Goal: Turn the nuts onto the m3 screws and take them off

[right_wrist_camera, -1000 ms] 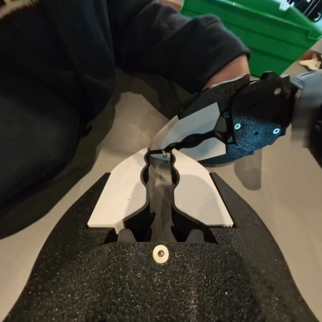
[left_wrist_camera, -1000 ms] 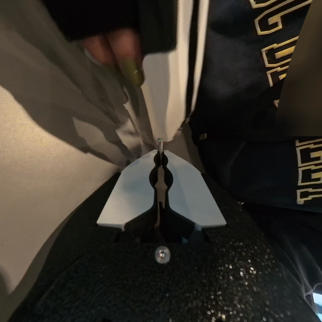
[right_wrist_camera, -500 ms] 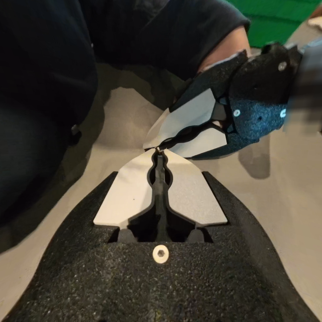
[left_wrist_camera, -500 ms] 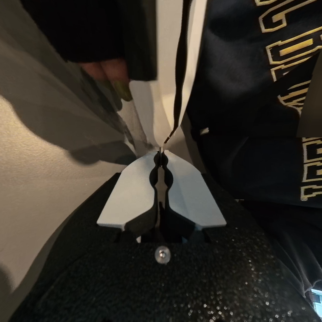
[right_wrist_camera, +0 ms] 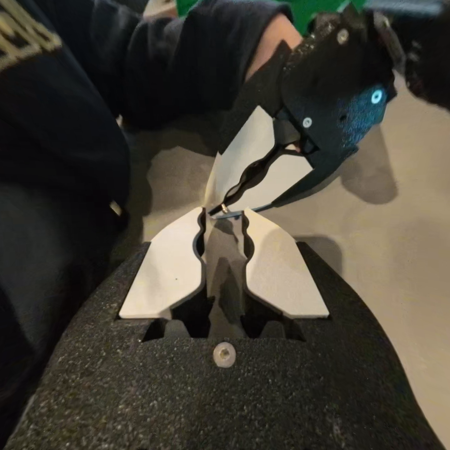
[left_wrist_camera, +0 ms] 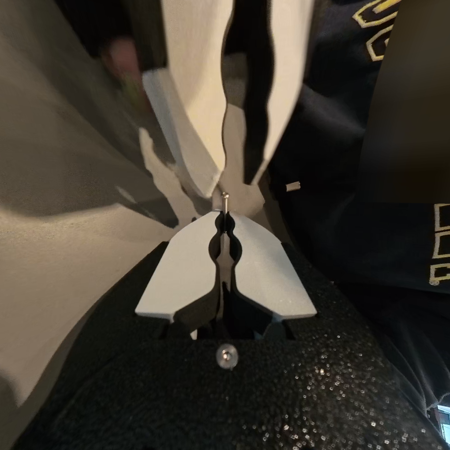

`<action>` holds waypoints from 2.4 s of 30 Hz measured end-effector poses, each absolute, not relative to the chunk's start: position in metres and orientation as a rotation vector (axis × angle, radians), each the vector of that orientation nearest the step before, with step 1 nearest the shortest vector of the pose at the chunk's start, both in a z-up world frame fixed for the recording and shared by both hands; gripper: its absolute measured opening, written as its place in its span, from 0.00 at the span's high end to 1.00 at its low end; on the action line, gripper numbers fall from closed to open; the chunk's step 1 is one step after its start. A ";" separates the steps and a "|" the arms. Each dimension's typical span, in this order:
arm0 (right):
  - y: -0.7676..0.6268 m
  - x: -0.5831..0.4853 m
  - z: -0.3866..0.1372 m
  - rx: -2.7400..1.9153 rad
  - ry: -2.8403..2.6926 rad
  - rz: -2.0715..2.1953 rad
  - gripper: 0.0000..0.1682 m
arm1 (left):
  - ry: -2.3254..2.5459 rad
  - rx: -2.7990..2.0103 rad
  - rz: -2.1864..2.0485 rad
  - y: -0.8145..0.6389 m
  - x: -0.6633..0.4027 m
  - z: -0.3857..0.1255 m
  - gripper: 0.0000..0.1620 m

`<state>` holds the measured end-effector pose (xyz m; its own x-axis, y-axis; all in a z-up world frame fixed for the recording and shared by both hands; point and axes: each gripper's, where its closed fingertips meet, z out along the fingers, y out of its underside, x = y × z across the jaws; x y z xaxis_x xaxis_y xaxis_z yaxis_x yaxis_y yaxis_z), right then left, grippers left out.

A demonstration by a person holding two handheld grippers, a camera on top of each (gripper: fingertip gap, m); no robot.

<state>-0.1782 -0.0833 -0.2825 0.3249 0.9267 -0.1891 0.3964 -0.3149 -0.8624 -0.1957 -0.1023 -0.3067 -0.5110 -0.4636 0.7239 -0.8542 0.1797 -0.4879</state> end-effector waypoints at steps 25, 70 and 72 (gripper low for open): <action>-0.078 -0.184 -0.279 -2.082 -0.908 1.168 0.91 | -2.028 1.218 1.314 -0.102 -0.197 -0.304 0.99; -0.072 -0.185 -0.277 -1.960 -1.040 0.990 0.86 | -2.000 1.224 1.316 -0.104 -0.197 -0.303 1.00; -0.078 -0.185 -0.271 -1.795 -1.121 0.980 0.82 | -1.995 1.218 1.323 -0.104 -0.197 -0.302 0.99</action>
<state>-0.1854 -0.0781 -0.2707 0.3113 0.9292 -0.1990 0.3208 -0.2999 -0.8984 -0.1969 -0.1036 -0.3025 -0.5077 -0.4229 0.7506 -0.8560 0.1488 -0.4951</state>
